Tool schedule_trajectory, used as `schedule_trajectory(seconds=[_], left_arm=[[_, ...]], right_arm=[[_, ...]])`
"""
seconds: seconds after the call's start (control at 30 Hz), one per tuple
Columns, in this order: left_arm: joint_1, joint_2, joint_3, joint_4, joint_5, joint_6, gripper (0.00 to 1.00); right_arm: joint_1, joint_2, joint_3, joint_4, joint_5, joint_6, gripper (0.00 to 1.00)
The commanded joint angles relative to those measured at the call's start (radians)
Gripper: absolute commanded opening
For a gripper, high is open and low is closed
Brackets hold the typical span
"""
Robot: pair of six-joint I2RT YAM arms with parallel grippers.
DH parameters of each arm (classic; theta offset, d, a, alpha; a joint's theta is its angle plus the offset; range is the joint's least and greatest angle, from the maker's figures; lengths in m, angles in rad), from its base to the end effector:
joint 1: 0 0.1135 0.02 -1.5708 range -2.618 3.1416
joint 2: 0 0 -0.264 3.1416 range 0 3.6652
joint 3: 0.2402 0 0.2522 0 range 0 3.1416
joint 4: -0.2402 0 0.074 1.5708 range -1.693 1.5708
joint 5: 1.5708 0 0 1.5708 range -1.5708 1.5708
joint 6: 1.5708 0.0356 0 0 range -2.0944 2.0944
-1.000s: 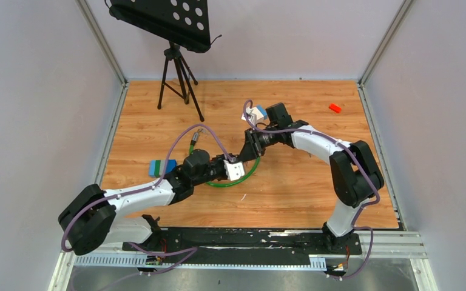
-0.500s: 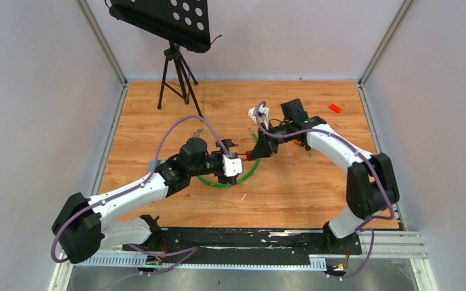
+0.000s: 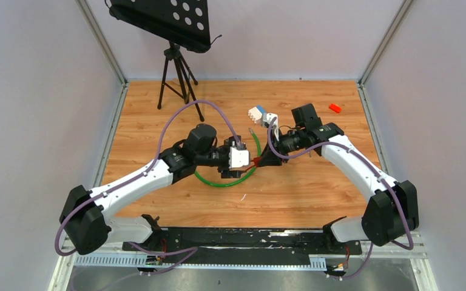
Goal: Unlock with the key
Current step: Unlock the lock.
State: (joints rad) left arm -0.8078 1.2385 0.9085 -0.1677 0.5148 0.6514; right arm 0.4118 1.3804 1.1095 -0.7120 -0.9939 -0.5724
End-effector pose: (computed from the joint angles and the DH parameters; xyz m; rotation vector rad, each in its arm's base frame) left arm 0.1790 -0.2125 0.2903 1.5913 1.3024 -0.6276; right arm 0.2391 0.1370 0.2873 -1.3849 1.8037 1.1586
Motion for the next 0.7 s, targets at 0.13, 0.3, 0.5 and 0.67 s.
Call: schedule_trajectory(seconds=[0.13, 0.3, 0.5, 0.67], left_arm=[[0.003, 0.131, 0.165, -0.190, 0.096, -0.005, 0.56], [0.004, 0.238, 0.270, -0.292, 0.138, -0.036, 0.30], [0.003, 0.286, 0.310, -0.319, 0.167, -0.058, 0.03], [0.002, 0.258, 0.296, -0.284, 0.095, -0.082, 0.00]], right_arm=[[0.002, -0.057, -0.014, 0.021, -0.046, -0.042, 0.00], [0.002, -0.092, -0.038, 0.046, -0.024, -0.044, 0.00], [0.002, -0.153, -0.103, 0.092, 0.008, -0.057, 0.00], [-0.007, -0.197, -0.146, 0.164, 0.074, 0.017, 0.33]])
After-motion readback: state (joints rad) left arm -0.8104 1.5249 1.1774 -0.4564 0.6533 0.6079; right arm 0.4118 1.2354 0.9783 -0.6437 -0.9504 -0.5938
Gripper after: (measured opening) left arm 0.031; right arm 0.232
